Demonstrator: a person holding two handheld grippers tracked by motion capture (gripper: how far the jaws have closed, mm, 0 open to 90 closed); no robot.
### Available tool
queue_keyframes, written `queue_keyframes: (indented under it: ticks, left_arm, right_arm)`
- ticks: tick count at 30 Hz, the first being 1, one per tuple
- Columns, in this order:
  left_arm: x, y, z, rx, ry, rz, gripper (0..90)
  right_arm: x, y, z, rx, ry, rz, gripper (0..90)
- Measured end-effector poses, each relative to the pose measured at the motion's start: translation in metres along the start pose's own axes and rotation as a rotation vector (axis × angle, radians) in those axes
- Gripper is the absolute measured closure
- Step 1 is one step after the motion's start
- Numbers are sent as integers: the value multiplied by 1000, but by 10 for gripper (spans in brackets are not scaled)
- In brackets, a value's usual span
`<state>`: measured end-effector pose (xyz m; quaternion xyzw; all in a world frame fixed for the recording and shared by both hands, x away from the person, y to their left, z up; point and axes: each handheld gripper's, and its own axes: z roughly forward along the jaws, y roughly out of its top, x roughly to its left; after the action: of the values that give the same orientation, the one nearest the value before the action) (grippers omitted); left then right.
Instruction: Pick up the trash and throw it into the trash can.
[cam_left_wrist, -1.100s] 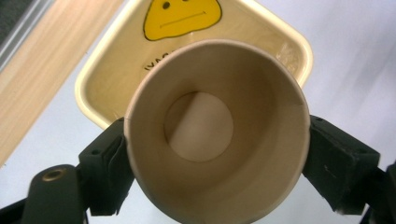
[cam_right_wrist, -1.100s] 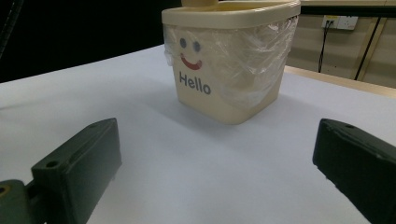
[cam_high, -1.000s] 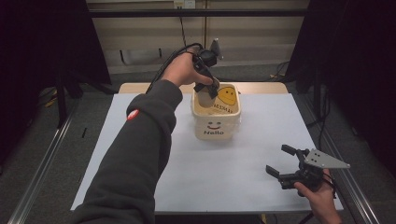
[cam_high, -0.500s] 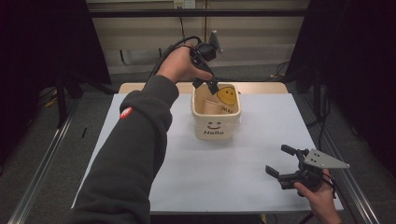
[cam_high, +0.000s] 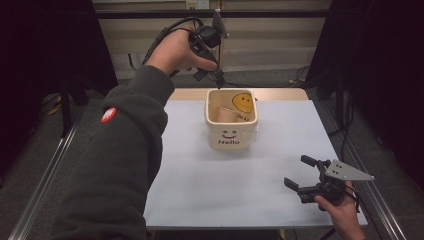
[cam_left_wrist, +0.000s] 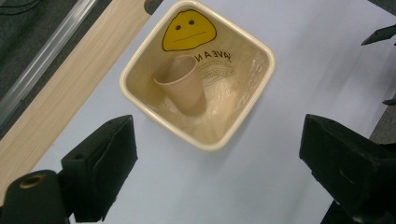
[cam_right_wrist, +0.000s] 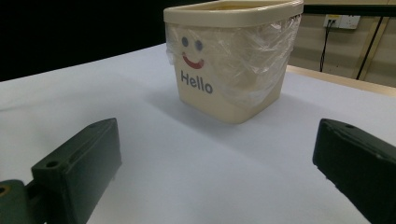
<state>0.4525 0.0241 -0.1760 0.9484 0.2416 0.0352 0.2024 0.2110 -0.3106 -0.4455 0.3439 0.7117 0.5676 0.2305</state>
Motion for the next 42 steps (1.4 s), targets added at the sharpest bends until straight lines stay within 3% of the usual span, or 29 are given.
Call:
queue_keyframes:
  ticks: [3, 11, 19, 20, 22, 24, 25, 27, 28, 30, 31, 32, 39, 40, 41, 42]
  left_arm:
    - [1, -5, 0, 4, 6, 3, 103]
    - [1, -30, -7, -53, 7, -5, 90]
    - [0, -79, -14, -163, -5, -25, 78]
    - [0, -91, -14, -184, 2, -19, 76]
    - [1, -98, -14, -189, -3, -6, 75]
    - [-1, -121, -11, -247, -7, -20, 74]
    - [-1, -121, -11, -247, -7, -20, 73]
    - [-3, -138, -7, -311, -6, -54, 71]
    - [-2, -148, -5, -328, -5, -43, 70]
    - [-5, -163, 1, -381, 4, -57, 63]
    - [-9, -180, 9, -420, 6, -65, 53]
    - [-9, -180, 9, -420, 6, -65, 53]
    - [-21, -242, 45, -566, 18, -94, 41]
    - [-24, -258, 55, -596, 21, -109, 38]
    - [-24, -258, 55, -596, 21, -109, 36]
    - [-26, -269, 62, -624, 26, -104, 36]
  right_arm:
    - [0, 0, 0, -5, -13, -2, 7]
    - [1, 0, 1, -4, -4, 3, 7]
    - [1, 0, 0, 9, 9, 7, 7]
    - [1, 0, 1, 0, 3, 7, 7]
    - [2, 0, 2, -4, -4, 1, 7]
    - [3, 0, 2, 1, -6, 7, 8]
    - [3, 0, 2, 1, -6, 7, 8]
    - [3, 0, 2, 3, -7, 5, 7]
    - [3, 0, 2, 4, -7, 5, 8]
    - [3, 0, 2, 4, -7, 5, 7]
    - [3, 0, 2, 10, 5, -2, 8]
    - [3, 0, 2, 10, 5, -2, 8]
    - [4, 0, 3, 7, -7, -2, 8]
    - [4, 0, 2, 7, -8, -3, 8]
    - [4, 0, 2, 7, -8, -3, 8]
    - [4, 0, 2, 7, -8, -3, 8]
